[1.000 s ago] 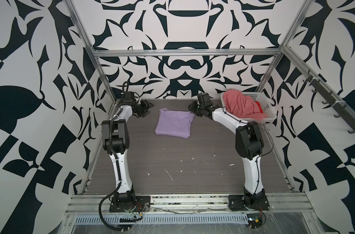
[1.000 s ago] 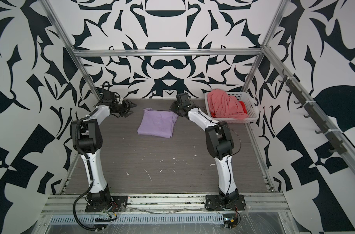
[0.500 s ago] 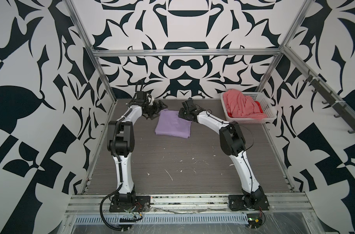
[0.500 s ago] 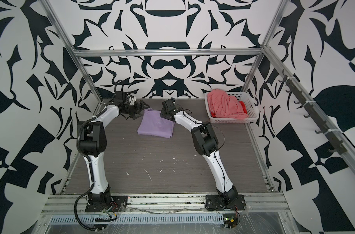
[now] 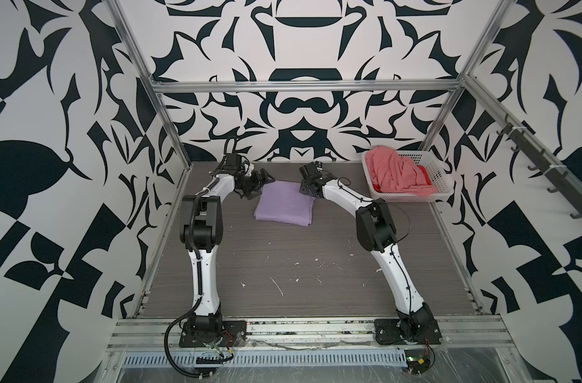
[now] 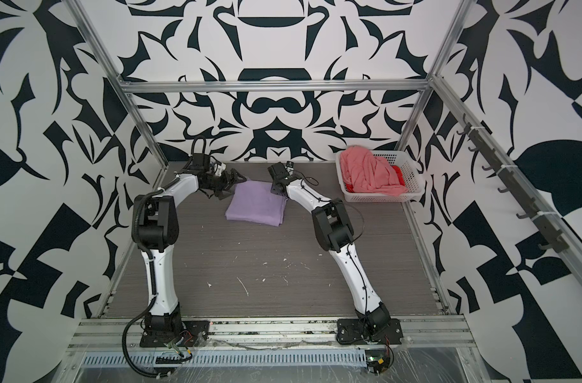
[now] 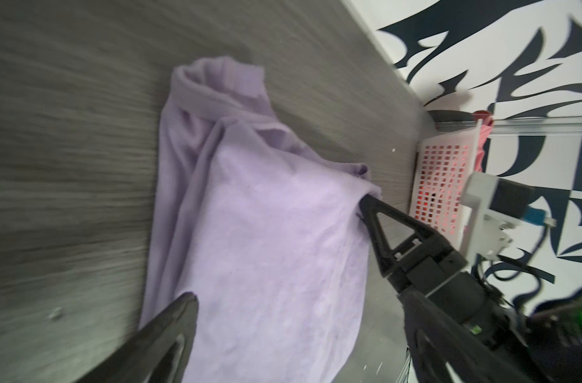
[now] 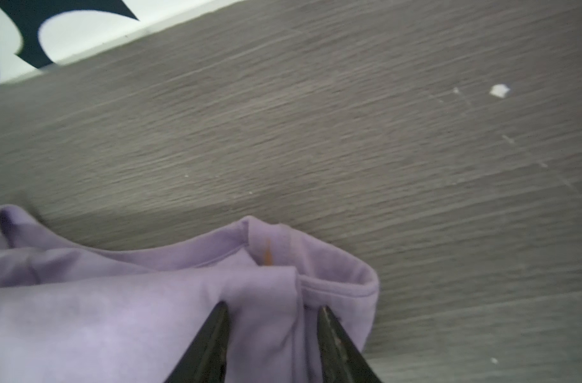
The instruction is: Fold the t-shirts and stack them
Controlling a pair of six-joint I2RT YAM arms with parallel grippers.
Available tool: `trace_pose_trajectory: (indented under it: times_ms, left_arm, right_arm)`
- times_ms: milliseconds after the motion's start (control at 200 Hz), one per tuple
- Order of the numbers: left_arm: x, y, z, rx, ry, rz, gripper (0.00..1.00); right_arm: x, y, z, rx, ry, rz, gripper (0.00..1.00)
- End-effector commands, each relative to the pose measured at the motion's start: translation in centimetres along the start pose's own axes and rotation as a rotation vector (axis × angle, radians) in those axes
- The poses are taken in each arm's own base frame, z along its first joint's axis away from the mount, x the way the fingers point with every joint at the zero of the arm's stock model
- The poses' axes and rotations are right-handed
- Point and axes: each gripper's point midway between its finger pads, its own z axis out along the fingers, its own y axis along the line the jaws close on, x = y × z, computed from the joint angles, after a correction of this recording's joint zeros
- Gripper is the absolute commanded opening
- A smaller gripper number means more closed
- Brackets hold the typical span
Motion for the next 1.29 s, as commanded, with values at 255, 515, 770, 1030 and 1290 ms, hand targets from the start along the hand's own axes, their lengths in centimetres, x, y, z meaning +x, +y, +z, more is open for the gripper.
trace_pose_trajectory:
  times_ms: [255,515,770,1030,1290]
  left_arm:
    - [-1.3,5.3,-1.8,-0.393,-0.09,0.085,0.99]
    - [0.4,5.7,-1.2,-0.527,-0.074,0.212,1.0]
    - [3.6,6.7,1.1,-0.578,0.008,0.239,0.97]
    - [8.9,5.4,3.9,-0.59,0.093,0.275,0.95]
    - [17.6,2.7,7.7,-0.614,0.212,0.354,0.92]
  right_arm:
    - [-4.2,0.6,-7.7,-0.042,-0.083,-0.014,0.45]
    - [-4.7,2.2,-15.3,-0.174,-0.097,-0.027,0.51]
    - [-3.8,1.5,-22.2,-0.26,-0.103,-0.052,0.8]
    - [-2.4,-4.0,-28.9,-0.242,-0.174,-0.033,0.8]
    - [0.5,-10.9,-34.2,-0.184,-0.238,0.003,0.81]
